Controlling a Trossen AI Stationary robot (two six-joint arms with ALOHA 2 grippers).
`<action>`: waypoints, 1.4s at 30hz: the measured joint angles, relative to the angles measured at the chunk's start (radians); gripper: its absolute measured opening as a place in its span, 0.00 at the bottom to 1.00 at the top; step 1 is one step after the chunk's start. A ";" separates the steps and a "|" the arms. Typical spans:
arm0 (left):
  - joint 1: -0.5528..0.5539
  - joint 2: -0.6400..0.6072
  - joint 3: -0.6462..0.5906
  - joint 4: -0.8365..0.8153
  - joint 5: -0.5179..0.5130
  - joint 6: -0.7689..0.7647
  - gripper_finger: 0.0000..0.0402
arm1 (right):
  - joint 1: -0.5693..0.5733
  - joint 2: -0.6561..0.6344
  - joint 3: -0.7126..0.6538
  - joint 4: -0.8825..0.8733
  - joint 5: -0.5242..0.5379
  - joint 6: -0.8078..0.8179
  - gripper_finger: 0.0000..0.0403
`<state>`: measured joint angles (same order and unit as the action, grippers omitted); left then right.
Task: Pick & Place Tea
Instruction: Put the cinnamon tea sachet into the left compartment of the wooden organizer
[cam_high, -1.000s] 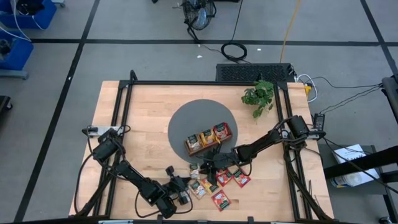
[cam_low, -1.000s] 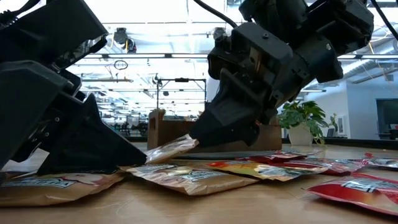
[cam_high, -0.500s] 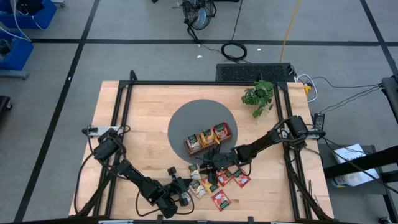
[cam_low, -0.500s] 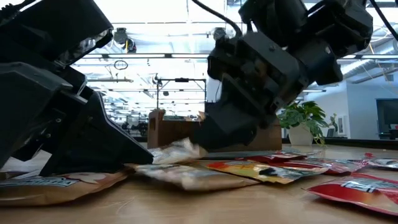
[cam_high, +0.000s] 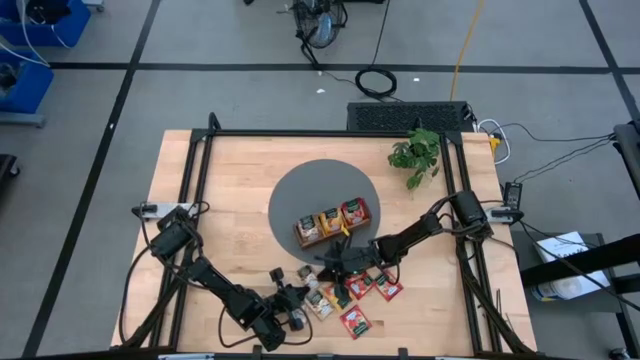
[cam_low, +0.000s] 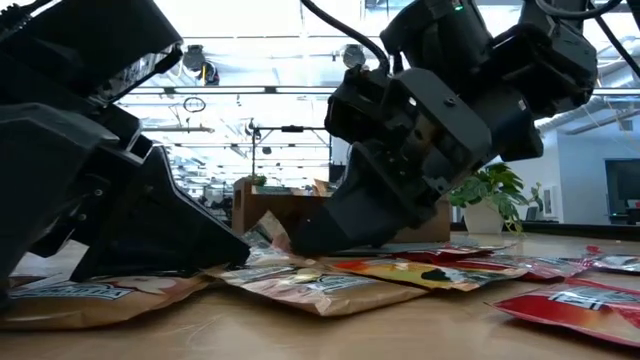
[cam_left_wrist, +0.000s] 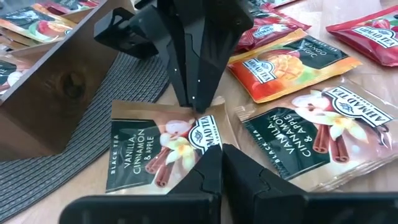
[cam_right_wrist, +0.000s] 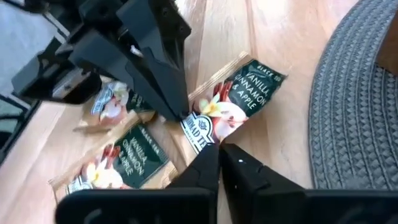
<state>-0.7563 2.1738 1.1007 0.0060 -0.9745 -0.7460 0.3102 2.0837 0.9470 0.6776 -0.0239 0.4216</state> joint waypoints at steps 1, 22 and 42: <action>-0.004 0.000 0.000 0.001 0.000 0.000 0.05 | 0.000 0.000 0.000 0.000 0.000 -0.002 0.01; -0.084 -0.090 0.068 0.007 -0.165 0.213 0.05 | 0.143 -0.304 -0.003 -0.232 0.361 -0.402 0.00; -0.071 -0.341 0.069 -0.081 -0.296 0.389 0.08 | 0.202 -0.369 -0.027 -0.289 0.522 -0.651 0.00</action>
<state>-0.8274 1.8326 1.1698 -0.0750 -1.2700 -0.3573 0.5126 1.7143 0.9200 0.3888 0.4978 -0.2292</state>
